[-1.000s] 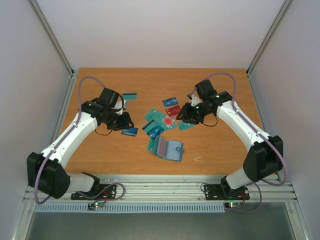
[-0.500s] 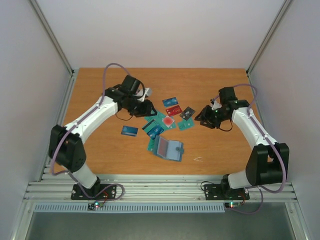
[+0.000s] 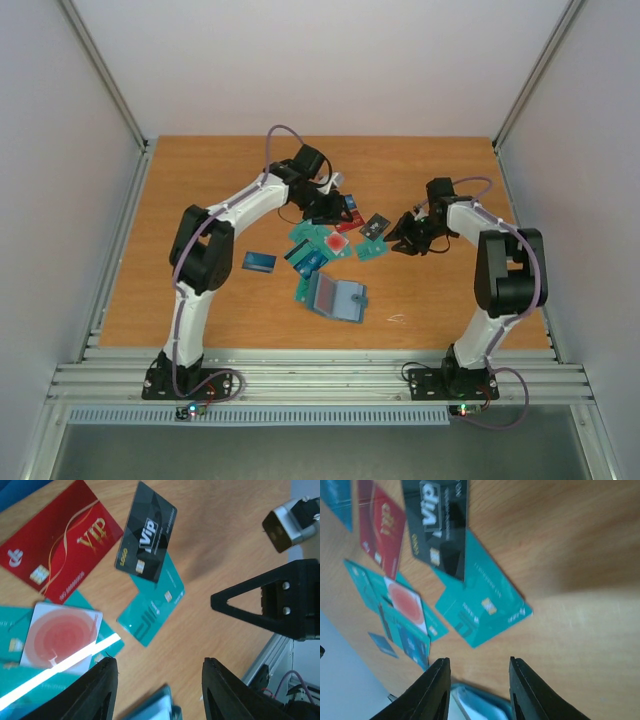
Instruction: Put the credit cards into the card holder
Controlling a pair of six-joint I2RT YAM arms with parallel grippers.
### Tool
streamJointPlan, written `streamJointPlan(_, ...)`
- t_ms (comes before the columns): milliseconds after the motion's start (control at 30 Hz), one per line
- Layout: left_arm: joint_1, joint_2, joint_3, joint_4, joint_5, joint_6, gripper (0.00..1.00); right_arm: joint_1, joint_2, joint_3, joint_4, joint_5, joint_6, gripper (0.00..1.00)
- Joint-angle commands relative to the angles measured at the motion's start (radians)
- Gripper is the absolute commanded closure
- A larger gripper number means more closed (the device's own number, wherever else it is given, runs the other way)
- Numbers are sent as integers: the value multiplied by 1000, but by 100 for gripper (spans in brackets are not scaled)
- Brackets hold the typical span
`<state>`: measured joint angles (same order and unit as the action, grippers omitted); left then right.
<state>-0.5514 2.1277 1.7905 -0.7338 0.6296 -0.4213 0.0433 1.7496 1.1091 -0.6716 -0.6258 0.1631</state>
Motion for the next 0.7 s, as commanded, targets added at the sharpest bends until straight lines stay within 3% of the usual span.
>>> streamJointPlan(0, -5, 119, 123, 44, 59, -26, 52, -6, 105, 78, 53, -40, 28, 66)
streamJointPlan(433, -10, 368, 331, 62, 91, -89, 48, -8, 311, 249, 61, -32, 35, 69)
streamJointPlan(667, -11, 406, 329, 88, 104, -114, 49, -6, 366, 325, -5, 1, -1, 70)
